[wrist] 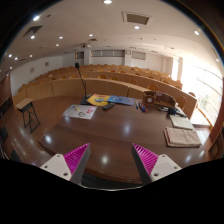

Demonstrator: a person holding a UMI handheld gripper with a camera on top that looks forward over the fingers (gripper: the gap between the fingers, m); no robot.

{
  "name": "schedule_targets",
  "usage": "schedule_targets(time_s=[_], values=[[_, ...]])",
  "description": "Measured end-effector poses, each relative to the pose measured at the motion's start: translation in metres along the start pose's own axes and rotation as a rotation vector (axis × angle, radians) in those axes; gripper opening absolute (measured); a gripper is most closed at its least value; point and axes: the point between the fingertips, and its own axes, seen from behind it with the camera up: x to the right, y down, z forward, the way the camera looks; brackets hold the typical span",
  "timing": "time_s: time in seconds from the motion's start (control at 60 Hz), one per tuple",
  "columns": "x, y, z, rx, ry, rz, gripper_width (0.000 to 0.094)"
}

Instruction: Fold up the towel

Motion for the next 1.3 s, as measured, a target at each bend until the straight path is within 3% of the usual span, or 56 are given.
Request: schedule_targets(time_s=[0.15, 0.383, 0.667, 0.933, 0.983, 1.1, 1.133, 1.217, 1.3], values=[[0.028, 0.031, 0.015, -0.071, 0.009, 0.038, 0.0846], [0.149, 0.088, 0.083, -0.174, 0.096, 0.076, 0.0852], [0.338, 0.069, 0.196, -0.136, 0.237, 0.073, 0.0851], [0.407, 0.080, 0.292, -0.190, 0.235, 0.083, 0.0832], [0.412, 0.089, 0.303, -0.216, 0.230, 0.094, 0.0740], [0.416, 0.085, 0.309, -0.175, 0.209, 0.064, 0.0528], [0.412, 0.085, 0.309, -0.172, 0.202, 0.048, 0.0433], [0.418, 0.085, 0.305, -0.170, 0.227, 0.027, 0.0088], [0.419, 0.089, 0.305, -0.180, 0.223, 0.047, 0.0053]])
